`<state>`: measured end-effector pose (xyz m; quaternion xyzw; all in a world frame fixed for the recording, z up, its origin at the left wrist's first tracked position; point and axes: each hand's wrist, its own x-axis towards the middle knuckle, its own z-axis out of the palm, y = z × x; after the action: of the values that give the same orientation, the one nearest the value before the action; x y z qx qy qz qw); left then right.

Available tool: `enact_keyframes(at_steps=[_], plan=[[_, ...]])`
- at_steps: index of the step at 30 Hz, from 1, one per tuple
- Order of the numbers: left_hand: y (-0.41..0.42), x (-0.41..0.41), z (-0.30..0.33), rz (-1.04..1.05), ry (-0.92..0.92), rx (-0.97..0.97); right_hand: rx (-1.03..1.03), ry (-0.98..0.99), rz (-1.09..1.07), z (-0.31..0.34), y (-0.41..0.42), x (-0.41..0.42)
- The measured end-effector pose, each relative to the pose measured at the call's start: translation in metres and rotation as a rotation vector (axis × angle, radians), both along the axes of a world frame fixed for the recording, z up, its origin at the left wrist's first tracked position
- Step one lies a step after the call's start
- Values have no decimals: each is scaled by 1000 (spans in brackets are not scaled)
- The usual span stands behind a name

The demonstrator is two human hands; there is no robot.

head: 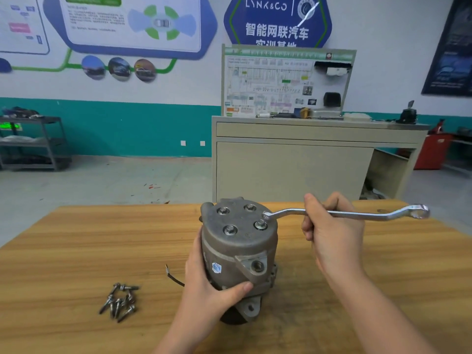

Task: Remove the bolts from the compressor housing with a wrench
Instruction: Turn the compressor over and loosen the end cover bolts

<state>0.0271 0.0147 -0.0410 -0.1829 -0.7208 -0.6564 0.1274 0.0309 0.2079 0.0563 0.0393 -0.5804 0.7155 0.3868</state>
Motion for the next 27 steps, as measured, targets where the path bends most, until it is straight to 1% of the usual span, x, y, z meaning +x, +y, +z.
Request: enact_keyframes(at_steps=[2,7,9,11,13,15,16,18,20,21,23,26,27], plan=[[-1,0,-2,-1,-7,-18,92,53,-77,0,-5,6],[-3,-5,-5,-9,-3,-55,334,109,-119,0,-16,16],[-4,-7,-7,-9,-4,-67,450,176,-165,2,-23,20],[-5,-9,-10,-3,-7,-74,620,318,-220,6,-30,24],[-5,-11,-12,6,-13,-78,841,414,-269,10,-36,28],[-4,-13,-12,4,-13,-72,1047,443,-302,11,-42,35],[-3,-13,-13,6,-8,-67,1115,437,-325,10,-45,38],[-2,-13,-12,10,-11,-57,1169,415,-348,5,-49,44],[-2,-11,-11,11,-14,-56,1097,410,-329,0,-48,45],[-2,-10,-10,18,-13,-63,1016,396,-309,-4,-45,45],[-1,-9,-7,39,1,-75,736,337,-187,-11,-40,42],[0,-6,-4,88,9,-99,270,127,77,-15,-27,32],[-1,-6,-3,97,5,-103,139,57,210,-14,-20,28]])
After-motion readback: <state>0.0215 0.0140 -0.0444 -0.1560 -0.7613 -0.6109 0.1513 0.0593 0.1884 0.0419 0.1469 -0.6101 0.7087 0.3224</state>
